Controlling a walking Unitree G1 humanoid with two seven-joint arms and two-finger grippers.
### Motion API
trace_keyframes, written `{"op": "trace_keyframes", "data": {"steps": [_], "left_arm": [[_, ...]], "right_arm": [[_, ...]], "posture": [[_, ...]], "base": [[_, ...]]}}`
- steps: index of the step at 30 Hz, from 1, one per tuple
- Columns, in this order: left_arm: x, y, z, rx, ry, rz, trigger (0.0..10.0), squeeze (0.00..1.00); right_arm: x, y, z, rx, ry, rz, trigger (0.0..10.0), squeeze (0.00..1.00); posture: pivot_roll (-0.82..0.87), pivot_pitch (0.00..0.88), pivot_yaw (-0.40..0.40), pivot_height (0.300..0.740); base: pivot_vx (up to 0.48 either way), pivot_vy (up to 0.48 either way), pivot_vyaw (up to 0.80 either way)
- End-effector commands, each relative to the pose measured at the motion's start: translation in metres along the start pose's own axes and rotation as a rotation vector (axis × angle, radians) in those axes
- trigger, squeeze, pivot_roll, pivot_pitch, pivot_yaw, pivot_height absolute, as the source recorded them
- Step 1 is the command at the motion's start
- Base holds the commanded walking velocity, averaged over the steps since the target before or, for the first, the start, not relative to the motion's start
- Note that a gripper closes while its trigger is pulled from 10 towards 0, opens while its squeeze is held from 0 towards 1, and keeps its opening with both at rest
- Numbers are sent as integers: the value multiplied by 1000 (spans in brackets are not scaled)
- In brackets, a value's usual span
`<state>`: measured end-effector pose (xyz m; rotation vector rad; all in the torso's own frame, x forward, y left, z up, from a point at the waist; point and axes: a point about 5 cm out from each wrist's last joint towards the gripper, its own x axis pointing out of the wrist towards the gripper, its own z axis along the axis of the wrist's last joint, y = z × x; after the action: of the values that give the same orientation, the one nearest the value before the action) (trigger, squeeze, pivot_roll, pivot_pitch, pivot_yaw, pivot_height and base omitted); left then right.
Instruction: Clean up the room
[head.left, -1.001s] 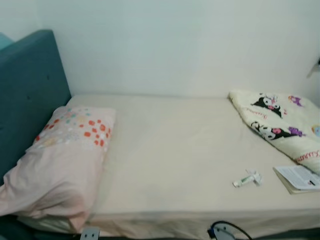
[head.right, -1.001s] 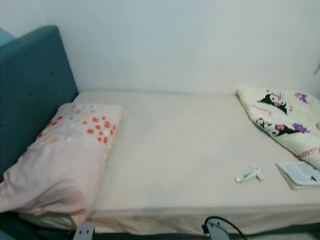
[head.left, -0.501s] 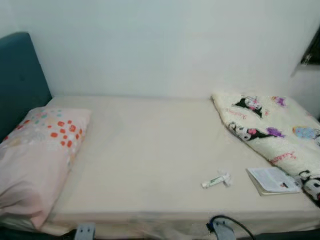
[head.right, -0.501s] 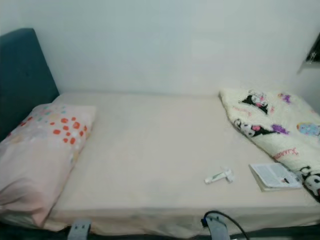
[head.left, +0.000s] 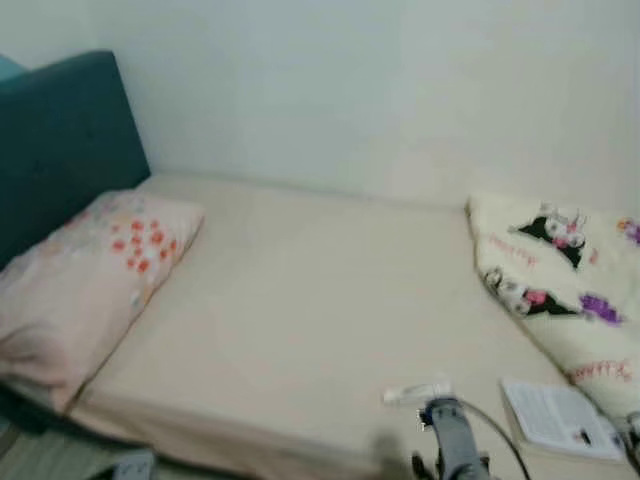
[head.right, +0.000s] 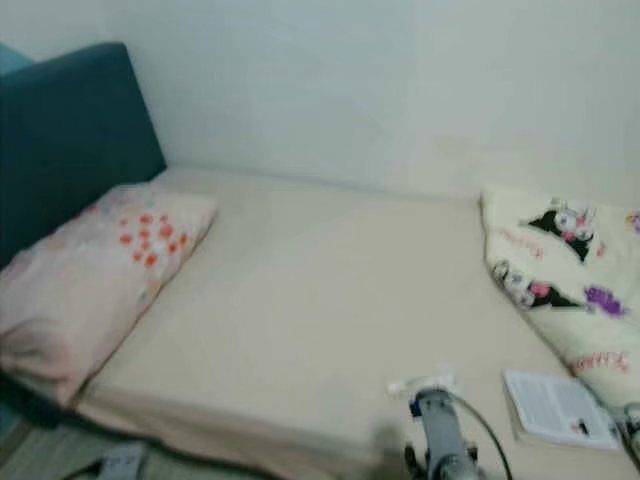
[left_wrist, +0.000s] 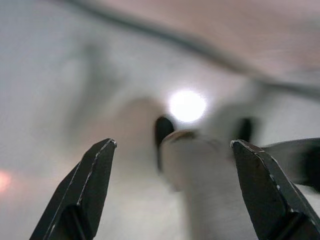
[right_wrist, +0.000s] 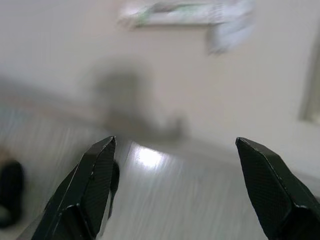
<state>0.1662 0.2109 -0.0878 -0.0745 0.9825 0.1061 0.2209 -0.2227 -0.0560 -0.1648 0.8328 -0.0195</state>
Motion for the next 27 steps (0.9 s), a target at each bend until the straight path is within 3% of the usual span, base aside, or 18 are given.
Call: {"op": "trace_keyframes", "data": {"steps": [1, 6, 12, 19, 20, 22, 23, 27], "left_arm": [[0, 5, 6, 11, -10, 22, 10000, 0], [1, 3, 6, 10, -6, 14, 10000, 0], [-2, 10, -6, -4, 30, 48, 10000, 0], [-4, 16, -7, -35, 19, 80, 10000, 0], [-2, 23, 10, -68, -52, 106, 10000, 0], [-2, 23, 10, -68, -52, 106, 10000, 0], [-2, 30, 32, -73, -136, 129, 10000, 0], [-3, 37, 56, -67, -225, 152, 10000, 0]], "right_arm": [[3, 6, 19, 22, -79, 27, 10000, 0], [4, 7, 29, -26, -113, 32, 10000, 0], [5, 4, 32, 9, -81, 18, 10000, 0], [7, 8, 47, 33, -121, 70, 10000, 0], [7, 4, 64, 45, -181, 72, 10000, 0], [7, 4, 64, 45, -181, 72, 10000, 0], [7, -1, 77, 53, -221, 64, 10000, 0], [6, -6, 88, 56, -253, 54, 10000, 0]], "posture": [[-78, 0, -40, 740], [-81, 0, -39, 740], [-79, 0, -43, 740], [-82, 0, -42, 730], [-88, 0, -45, 720], [-88, 0, -45, 715], [-91, 0, -45, 705], [-90, 0, -48, 695]], "base": [[0, -480, 644], [0, -480, 764], [0, 0, 84], [0, 0, 0], [0, 0, 0], [0, 0, 0], [0, 0, 0], [0, 0, 0]]}}
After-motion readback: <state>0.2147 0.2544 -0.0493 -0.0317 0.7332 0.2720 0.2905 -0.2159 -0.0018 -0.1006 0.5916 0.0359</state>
